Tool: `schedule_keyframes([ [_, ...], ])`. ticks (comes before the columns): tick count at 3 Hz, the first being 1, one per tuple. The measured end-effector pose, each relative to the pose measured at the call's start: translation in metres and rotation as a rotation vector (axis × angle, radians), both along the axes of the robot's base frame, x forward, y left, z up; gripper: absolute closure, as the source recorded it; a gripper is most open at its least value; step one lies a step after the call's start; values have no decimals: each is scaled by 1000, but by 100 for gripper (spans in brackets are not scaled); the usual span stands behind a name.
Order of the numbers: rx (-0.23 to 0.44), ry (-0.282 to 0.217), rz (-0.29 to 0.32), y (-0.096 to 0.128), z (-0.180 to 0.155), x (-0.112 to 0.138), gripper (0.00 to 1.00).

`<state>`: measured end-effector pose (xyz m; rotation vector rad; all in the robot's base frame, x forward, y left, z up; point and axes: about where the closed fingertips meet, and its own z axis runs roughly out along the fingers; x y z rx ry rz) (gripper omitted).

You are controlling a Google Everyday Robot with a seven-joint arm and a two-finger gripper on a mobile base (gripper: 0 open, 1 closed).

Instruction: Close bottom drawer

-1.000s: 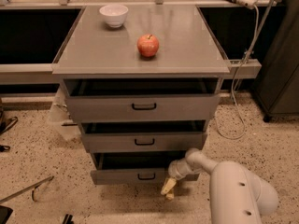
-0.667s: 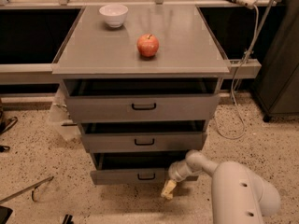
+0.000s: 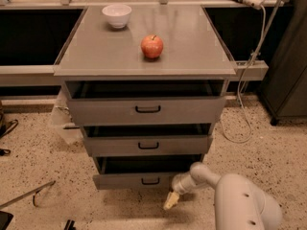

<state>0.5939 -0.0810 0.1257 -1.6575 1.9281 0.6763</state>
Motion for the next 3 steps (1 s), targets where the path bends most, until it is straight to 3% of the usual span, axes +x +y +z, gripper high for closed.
schedule_keyframes([
  [3,-16,-44,3,6,-12,19,0],
])
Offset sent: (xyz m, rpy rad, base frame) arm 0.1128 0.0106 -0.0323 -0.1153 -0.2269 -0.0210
